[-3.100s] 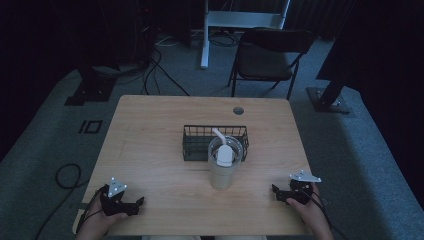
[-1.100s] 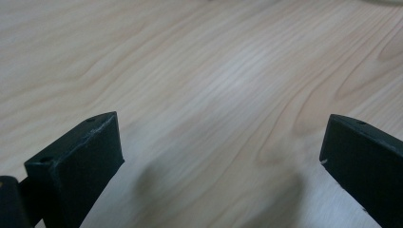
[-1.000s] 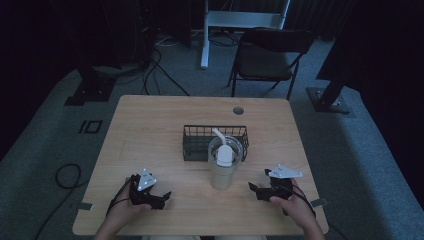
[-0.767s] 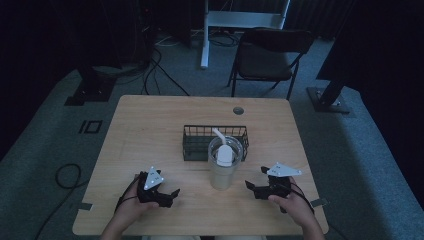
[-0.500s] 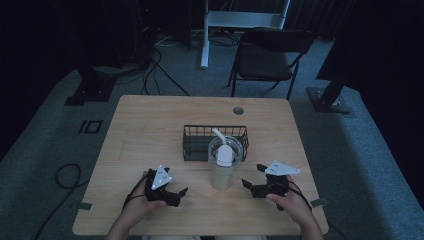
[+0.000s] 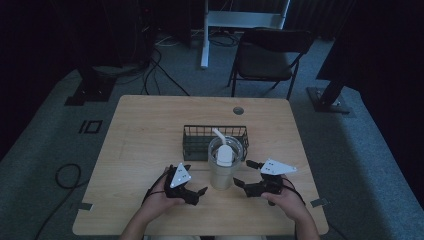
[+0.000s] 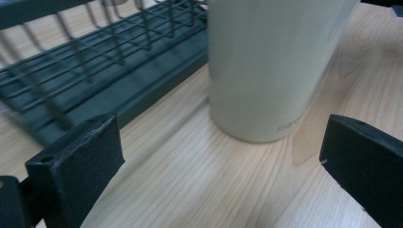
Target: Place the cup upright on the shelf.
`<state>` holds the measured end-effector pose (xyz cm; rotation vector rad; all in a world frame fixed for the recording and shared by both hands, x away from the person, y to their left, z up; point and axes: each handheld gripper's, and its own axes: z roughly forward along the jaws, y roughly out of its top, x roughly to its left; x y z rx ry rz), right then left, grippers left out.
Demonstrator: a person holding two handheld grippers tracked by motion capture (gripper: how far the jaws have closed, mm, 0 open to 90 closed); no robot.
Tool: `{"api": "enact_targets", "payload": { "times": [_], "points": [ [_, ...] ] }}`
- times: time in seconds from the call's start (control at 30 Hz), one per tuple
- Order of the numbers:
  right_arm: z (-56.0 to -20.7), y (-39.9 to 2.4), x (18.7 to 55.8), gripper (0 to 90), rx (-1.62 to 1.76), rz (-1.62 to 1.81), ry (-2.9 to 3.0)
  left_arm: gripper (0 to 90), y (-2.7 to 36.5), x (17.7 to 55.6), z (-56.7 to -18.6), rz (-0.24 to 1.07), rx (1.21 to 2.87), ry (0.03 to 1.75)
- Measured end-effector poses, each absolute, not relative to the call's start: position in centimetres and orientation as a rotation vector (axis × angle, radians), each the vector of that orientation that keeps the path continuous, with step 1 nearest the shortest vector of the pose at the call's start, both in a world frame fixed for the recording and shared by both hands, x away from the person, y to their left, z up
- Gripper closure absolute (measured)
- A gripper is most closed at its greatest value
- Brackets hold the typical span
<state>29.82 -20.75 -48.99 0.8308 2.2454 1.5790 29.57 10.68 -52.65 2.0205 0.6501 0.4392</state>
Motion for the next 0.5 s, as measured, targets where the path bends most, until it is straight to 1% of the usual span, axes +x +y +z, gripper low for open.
{"api": "enact_targets", "payload": {
  "times": [0.07, 0.47, 0.5],
  "points": [
    [-48.8, -20.5, 29.9, 15.1, 0.809, 1.592, 2.245, 0.8, 9.8, 29.8, -52.9, 0.430, 2.020, 0.628],
    [-47.5, -20.3, 30.3, 15.1, 0.724, 1.696, 2.229, 1.4, 7.7, 30.6, -53.1, 0.389, 1.972, 0.588],
    [-47.4, -20.2, 30.3, 15.0, 0.723, 1.697, 2.226, 3.4, 7.5, 30.7, -53.1, 0.388, 1.968, 0.582]
  ]
}}
